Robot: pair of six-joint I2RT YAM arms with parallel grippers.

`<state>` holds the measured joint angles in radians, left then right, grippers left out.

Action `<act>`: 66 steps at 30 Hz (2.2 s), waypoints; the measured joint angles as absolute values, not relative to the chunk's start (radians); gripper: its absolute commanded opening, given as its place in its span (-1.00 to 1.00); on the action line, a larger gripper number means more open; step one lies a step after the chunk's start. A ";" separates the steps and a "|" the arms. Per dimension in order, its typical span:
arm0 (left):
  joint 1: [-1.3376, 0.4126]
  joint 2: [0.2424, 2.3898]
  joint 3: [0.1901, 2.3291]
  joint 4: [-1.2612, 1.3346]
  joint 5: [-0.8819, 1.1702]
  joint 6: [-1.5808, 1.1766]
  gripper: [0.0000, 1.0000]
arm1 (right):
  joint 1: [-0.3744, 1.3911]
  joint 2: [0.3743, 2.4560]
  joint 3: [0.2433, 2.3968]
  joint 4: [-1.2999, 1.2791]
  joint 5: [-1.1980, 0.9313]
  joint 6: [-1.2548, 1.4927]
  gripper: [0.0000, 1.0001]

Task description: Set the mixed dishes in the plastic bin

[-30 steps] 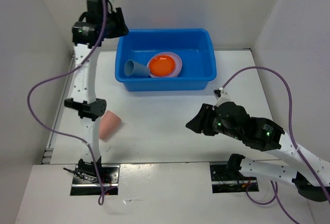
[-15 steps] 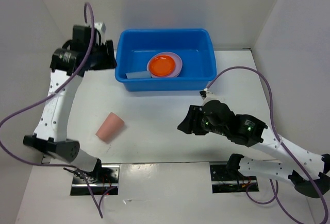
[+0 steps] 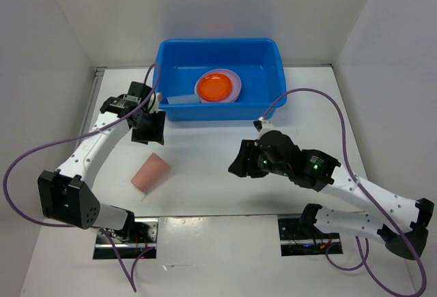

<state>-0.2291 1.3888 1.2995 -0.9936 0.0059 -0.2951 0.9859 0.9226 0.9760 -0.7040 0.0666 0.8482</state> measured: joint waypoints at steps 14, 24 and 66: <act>-0.212 1.338 1.233 -0.999 -0.100 -0.292 0.43 | 1.065 1.365 0.898 -0.202 -0.006 0.603 0.32; -0.061 1.148 1.305 -0.973 -0.113 -0.294 0.46 | 1.097 1.742 1.019 0.172 -0.124 0.382 0.39; 0.083 1.033 1.303 -0.899 -0.013 -0.261 0.58 | 0.981 2.201 1.501 0.274 -0.484 0.202 0.32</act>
<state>0.0830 1.0328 1.3029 -0.8993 -0.0128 -0.2611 0.9810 2.2009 1.5013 0.2741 -0.4835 0.2016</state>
